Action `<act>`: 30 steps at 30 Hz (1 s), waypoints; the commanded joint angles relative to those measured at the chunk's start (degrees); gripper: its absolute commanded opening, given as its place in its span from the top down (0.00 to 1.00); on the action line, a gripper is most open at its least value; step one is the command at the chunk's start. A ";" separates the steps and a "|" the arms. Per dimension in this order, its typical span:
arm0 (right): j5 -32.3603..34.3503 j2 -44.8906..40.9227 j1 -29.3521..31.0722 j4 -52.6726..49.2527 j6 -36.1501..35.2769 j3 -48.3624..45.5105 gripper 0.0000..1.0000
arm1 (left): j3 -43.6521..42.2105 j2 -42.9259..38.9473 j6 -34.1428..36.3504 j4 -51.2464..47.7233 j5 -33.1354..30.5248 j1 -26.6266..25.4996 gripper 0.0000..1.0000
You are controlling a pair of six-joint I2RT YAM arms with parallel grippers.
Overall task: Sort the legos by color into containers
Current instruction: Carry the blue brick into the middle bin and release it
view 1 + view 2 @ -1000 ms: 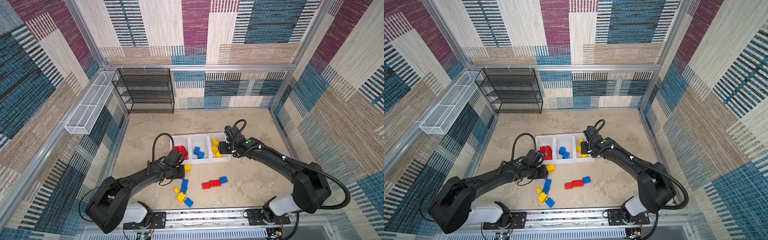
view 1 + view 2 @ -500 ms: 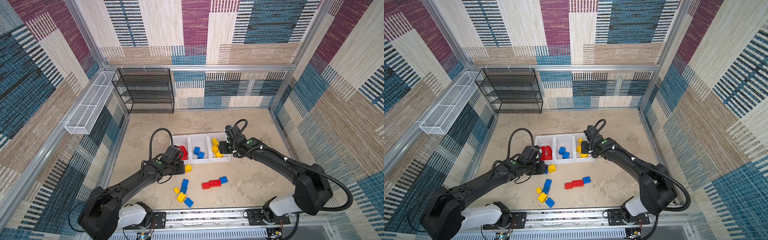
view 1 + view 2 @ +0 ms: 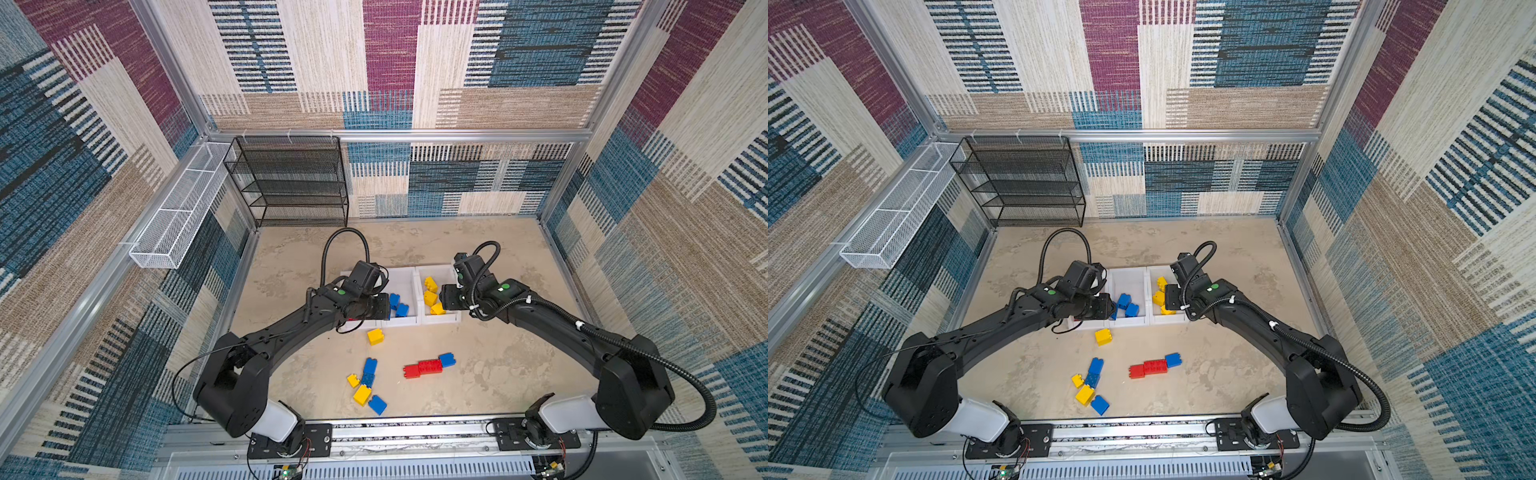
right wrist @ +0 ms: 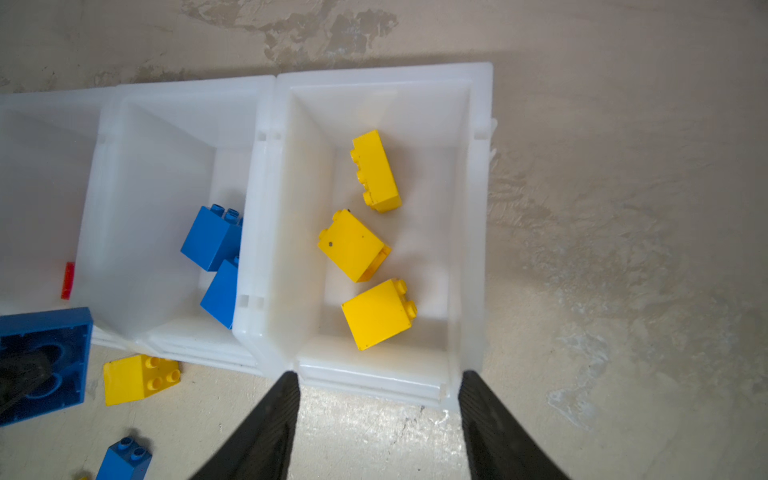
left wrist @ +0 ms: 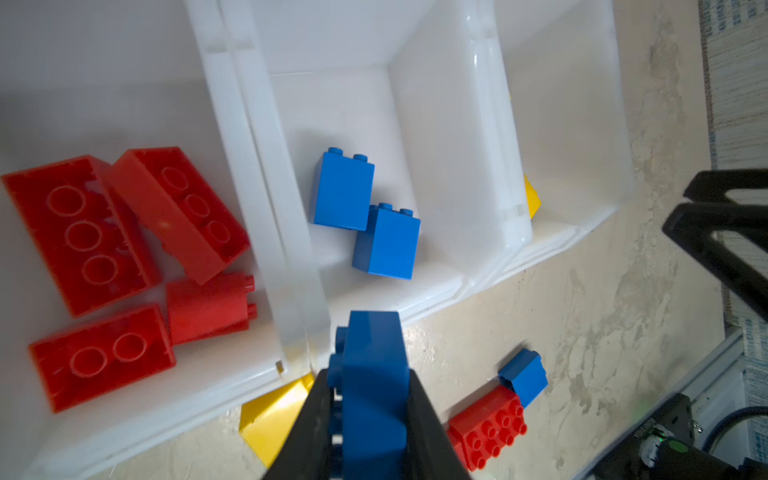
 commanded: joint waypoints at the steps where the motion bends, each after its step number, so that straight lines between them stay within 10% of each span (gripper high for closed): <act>1: 0.25 -1.03 -0.08 -0.19 1.16 -0.40 0.36 | 3.69 3.62 3.39 -0.09 -0.22 -0.17 0.78; 30: 0.49 -2.28 -0.06 -0.92 1.25 -1.37 0.35 | 3.73 2.67 4.65 -2.07 -6.92 -0.26 0.55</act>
